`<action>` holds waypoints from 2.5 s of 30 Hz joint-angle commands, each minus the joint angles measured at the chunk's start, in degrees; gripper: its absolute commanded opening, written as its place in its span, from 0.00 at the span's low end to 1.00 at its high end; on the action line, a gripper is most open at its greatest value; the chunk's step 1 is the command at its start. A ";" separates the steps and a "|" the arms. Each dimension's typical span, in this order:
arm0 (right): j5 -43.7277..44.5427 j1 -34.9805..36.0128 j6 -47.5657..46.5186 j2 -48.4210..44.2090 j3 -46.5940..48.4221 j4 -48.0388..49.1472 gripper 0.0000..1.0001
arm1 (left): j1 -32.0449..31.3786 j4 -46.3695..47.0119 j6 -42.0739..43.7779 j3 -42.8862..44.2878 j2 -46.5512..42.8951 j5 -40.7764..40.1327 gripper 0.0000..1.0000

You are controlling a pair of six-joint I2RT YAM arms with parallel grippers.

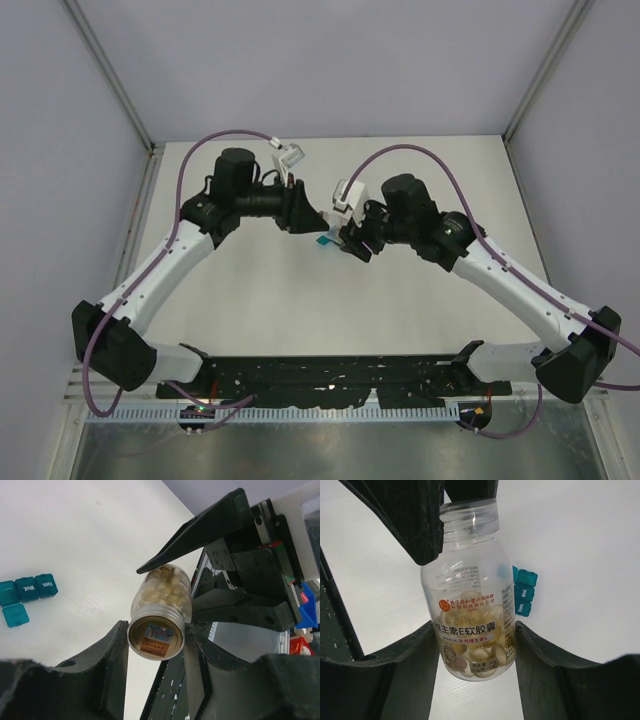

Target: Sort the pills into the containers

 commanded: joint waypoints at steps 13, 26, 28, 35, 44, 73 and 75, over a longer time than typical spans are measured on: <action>3.00 1.74 0.95 -2.29 1.37 6.70 0.06 | 2.06 -4.71 9.67 2.66 -4.63 3.53 1.00; -17.31 1.74 -3.71 2.72 8.14 -7.28 0.06 | 0.66 -16.94 44.77 2.23 -9.73 5.38 1.00; -17.75 1.74 -3.71 3.07 8.41 -7.46 0.05 | 0.22 -14.93 43.46 0.91 -10.34 5.47 0.99; -17.57 1.74 -3.54 3.60 8.23 -7.46 0.05 | -0.84 -13.51 39.93 -0.59 -10.78 4.15 0.77; -13.64 1.65 -1.78 3.86 7.79 -5.10 0.06 | -1.63 -13.60 35.90 -0.77 -9.29 3.98 0.23; 18.47 3.94 2.97 1.40 2.87 7.66 0.05 | -0.49 -1.20 1.33 -4.37 -4.89 -3.40 0.78; 14.52 3.94 2.44 1.14 2.87 7.13 0.06 | -0.49 -2.78 4.67 -3.94 -5.77 -2.97 0.83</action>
